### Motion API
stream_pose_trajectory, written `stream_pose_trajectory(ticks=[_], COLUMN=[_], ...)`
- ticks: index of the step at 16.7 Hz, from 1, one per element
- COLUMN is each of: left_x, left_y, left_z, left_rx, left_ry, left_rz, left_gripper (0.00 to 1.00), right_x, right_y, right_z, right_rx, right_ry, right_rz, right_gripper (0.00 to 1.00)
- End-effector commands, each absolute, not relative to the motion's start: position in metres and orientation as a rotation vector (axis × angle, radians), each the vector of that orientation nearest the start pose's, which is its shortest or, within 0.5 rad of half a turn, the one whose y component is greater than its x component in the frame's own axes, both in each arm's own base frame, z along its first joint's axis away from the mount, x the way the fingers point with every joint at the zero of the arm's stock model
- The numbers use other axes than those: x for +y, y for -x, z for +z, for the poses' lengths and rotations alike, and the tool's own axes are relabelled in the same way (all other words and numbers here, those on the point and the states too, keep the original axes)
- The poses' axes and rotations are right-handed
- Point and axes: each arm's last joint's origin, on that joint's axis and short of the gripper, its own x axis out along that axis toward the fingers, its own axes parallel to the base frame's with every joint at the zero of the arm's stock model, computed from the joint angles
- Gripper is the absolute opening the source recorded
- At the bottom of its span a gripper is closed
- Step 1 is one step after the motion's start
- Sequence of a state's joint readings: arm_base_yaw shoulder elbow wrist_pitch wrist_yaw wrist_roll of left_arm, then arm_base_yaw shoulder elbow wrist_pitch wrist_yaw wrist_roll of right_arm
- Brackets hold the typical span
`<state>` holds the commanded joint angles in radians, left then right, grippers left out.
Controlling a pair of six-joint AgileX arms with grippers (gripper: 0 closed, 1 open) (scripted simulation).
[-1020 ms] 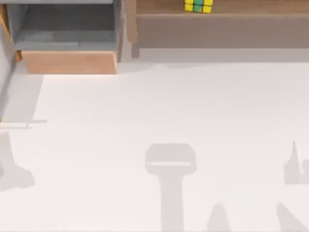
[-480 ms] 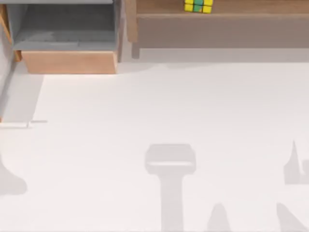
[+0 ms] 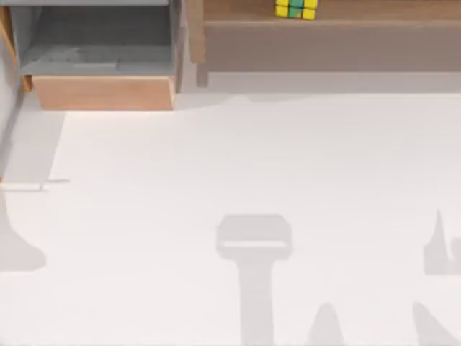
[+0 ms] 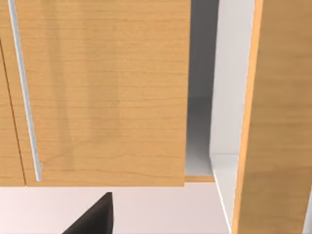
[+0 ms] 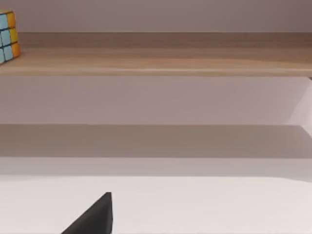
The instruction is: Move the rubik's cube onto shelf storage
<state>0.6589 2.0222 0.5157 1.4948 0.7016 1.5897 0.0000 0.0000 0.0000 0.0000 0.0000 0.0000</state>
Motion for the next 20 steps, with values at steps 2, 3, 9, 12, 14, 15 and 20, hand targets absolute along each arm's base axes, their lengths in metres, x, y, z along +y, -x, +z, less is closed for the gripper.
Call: stream_pose_trajectory(ticks=[2, 3, 9, 12, 14, 15, 20], left_x=[0.1741, 0.1741, 0.1741, 0.1741, 0.1741, 0.1741, 0.1741], left_y=[-0.2544, -0.2544, -0.2544, -0.2544, -0.2544, -0.2544, -0.2544], left_z=[0.0951, 0.0951, 0.0951, 0.0951, 0.0951, 0.0951, 0.0951], left_rx=[-0.016, -0.016, -0.016, -0.016, -0.016, -0.016, -0.016], left_ry=[-1.571, -1.571, -1.571, -1.571, -1.571, -1.571, -1.571], left_rz=[-0.016, -0.016, -0.016, -0.016, -0.016, -0.016, -0.016], left_gripper=[0.92, 0.85, 0.4, 0.17, 0.02, 0.0, 0.0], right_x=[-0.0012, -0.0012, -0.0012, -0.0012, -0.0012, -0.0012, -0.0012], right_y=[-0.1057, -0.1057, -0.1057, -0.1057, -0.1057, -0.1057, -0.1057], right_z=[0.16, 0.16, 0.16, 0.16, 0.16, 0.16, 0.16], right_rx=[0.0, 0.0, 0.0, 0.0, 0.0, 0.0, 0.0], right_ry=[0.0, 0.0, 0.0, 0.0, 0.0, 0.0, 0.0], right_rz=[0.0, 0.0, 0.0, 0.0, 0.0, 0.0, 0.0], right_gripper=[1.0, 1.0, 1.0, 1.0, 1.0, 1.0, 1.0])
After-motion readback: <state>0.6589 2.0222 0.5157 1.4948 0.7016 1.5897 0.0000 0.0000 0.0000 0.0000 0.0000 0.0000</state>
